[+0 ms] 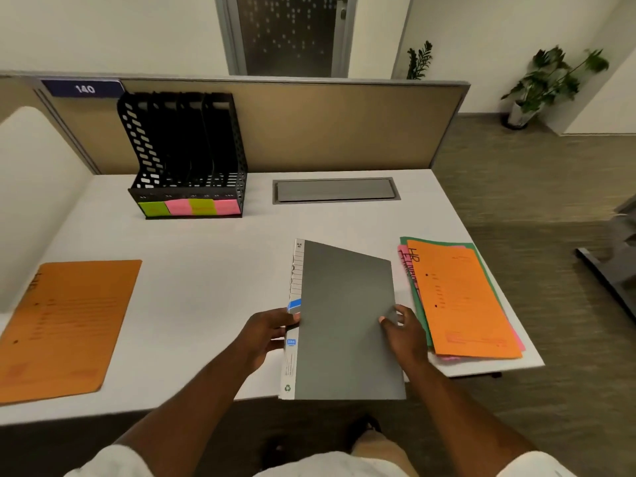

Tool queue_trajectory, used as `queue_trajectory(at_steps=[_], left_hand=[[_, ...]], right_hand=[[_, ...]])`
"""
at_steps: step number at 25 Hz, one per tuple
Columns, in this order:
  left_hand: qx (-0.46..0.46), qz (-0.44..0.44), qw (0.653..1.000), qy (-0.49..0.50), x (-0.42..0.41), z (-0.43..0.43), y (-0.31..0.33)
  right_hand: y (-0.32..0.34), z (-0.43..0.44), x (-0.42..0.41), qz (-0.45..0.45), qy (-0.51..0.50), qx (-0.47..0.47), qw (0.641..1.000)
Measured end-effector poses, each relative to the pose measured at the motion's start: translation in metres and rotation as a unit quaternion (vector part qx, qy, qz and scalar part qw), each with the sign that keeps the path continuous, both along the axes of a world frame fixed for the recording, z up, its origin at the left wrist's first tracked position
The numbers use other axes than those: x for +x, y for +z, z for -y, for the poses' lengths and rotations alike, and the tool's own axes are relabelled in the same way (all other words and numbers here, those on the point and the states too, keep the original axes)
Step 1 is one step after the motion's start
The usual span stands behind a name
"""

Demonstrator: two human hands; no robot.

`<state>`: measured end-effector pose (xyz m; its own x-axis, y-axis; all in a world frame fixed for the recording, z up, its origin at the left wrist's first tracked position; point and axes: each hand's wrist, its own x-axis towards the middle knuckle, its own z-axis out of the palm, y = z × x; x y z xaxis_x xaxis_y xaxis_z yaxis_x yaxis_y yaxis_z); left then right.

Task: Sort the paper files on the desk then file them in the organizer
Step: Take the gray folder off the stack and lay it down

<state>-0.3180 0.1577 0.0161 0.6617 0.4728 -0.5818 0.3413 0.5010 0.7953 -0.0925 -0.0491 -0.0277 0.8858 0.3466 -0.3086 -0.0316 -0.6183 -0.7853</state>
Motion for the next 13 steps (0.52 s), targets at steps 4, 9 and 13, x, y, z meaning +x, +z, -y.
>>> queue_trajectory(at_steps=[4,9,13], left_hand=[[-0.013,0.004,0.999,0.050,-0.029,-0.019,0.002],[-0.025,-0.008,0.989,0.147,-0.058,-0.026,0.009],[0.000,-0.047,0.978,0.203,-0.086,-0.042,0.004]], right_hand=[[-0.001,-0.020,-0.008,-0.036,0.006,0.004,0.999],[-0.010,-0.054,-0.013,-0.028,0.066,0.009,0.997],[-0.020,-0.097,-0.032,-0.037,0.095,0.023,0.995]])
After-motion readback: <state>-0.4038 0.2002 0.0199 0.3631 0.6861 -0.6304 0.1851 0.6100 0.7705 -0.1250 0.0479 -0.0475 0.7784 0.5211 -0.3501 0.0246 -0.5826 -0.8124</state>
